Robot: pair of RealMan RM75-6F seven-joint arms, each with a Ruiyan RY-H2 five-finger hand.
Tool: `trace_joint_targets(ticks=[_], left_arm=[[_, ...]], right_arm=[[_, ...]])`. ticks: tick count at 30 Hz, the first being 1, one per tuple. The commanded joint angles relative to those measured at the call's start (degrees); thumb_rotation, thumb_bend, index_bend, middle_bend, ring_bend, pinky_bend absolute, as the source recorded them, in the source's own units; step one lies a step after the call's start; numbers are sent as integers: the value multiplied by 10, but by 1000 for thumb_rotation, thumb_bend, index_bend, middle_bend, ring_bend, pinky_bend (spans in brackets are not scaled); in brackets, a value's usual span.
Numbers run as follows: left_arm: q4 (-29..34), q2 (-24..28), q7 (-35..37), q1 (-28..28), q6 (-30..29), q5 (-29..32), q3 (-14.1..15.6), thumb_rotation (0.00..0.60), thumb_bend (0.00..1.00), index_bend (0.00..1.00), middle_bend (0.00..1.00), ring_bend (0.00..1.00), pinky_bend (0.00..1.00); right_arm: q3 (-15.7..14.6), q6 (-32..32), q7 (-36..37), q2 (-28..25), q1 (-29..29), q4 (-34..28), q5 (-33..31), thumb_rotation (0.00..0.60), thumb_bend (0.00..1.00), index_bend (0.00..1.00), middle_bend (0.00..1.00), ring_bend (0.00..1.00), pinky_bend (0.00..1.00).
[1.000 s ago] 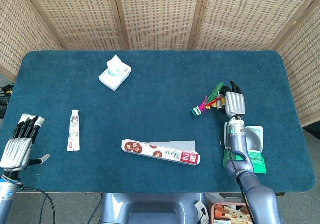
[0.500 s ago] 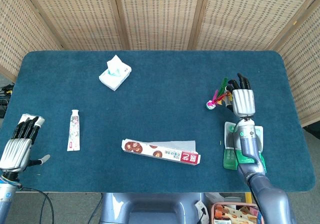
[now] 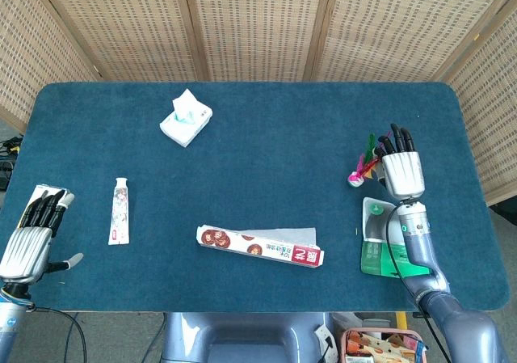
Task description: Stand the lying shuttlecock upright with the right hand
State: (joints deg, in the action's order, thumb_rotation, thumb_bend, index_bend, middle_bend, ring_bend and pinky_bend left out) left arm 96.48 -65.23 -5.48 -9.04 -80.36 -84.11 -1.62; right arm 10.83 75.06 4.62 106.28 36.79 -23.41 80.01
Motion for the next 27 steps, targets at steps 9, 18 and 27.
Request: trace_joint_targets(ticks=[9,18,27], left_arm=[[0,-1,-1,1,1,1,1,600,103,0,0,0,0],[1,0,3,1,1,-1,0,600,103,0,0,0,0],[5,6,12,2,-3,-7,1,600,103,0,0,0,0]], right_arm=[[-1,-1,-9,4,-12,5,0,600,446,572,293,69,127],[-4,0,-8,12,-21,6,2,600,427,572,294,69,127],[-8,12,-20,7,-34,-17,7,600,352,426,194,42,86]])
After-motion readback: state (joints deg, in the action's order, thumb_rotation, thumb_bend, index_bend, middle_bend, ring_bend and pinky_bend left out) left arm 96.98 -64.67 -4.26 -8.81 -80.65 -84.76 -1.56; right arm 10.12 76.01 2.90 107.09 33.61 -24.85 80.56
